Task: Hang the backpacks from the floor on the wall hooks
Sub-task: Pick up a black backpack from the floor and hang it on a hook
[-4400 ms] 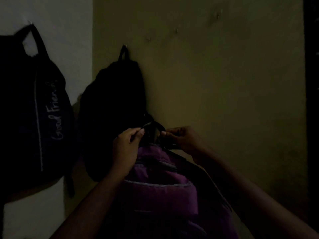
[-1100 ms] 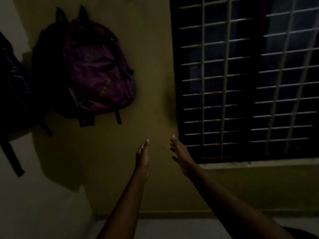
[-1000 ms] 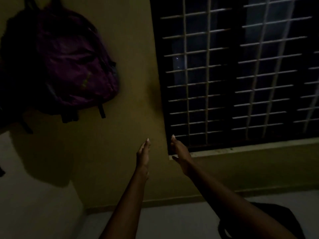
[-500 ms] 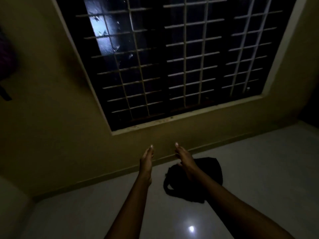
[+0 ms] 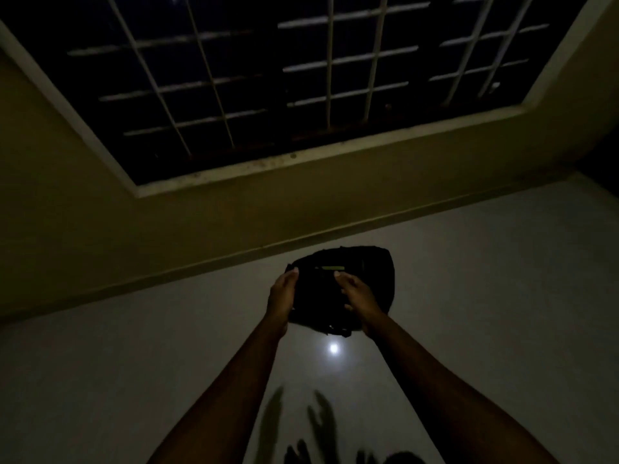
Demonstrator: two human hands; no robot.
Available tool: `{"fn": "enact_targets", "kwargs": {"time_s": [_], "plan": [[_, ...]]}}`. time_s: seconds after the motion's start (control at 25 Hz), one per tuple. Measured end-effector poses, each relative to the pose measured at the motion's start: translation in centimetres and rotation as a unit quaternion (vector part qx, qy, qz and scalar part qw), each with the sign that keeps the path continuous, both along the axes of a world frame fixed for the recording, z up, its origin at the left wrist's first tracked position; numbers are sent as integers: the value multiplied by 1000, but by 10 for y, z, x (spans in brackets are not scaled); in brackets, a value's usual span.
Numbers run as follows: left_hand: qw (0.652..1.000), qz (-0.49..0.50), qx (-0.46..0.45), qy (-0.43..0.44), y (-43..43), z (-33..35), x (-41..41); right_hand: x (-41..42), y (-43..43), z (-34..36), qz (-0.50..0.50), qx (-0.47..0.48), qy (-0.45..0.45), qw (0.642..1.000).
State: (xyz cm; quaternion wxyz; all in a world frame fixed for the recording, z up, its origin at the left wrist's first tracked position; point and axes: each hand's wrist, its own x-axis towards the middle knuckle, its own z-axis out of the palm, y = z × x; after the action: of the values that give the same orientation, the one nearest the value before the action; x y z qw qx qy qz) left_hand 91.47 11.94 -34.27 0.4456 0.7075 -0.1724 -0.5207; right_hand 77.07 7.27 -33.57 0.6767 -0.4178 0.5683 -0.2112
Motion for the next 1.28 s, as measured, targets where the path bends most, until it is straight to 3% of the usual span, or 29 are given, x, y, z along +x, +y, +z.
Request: {"fn": "enact_targets", "kwargs": {"time_s": [0.16,0.32,0.44,0.56,0.72,0.8,0.96,1.08,1.28], "plan": [[999,11,20,-23,-63,-142,18,23,-65,-140,114,-60,93,987],[999,12,4,-43,-124,-363,50,57,-125,-349,225,-168,177,943],[997,42,21,-56,-146,-506,71,77,-155,-494,303,-247,240,889],[994,102,30,-35,-154,-572,78,98,-178,-587,360,-304,306,827],[987,131,39,84,-167,-634,78,106,-179,-665,434,-318,430,725],[980,148,36,131,-168,-638,74,102,-171,-668,425,-351,445,706],[972,137,9,193,-166,-594,58,97,-160,-611,343,-332,386,789],[966,159,-4,202,-153,-508,47,91,-139,-523,317,-309,304,843],[961,226,-25,156,-101,-299,43,74,-112,-301,296,-280,140,902]]}}
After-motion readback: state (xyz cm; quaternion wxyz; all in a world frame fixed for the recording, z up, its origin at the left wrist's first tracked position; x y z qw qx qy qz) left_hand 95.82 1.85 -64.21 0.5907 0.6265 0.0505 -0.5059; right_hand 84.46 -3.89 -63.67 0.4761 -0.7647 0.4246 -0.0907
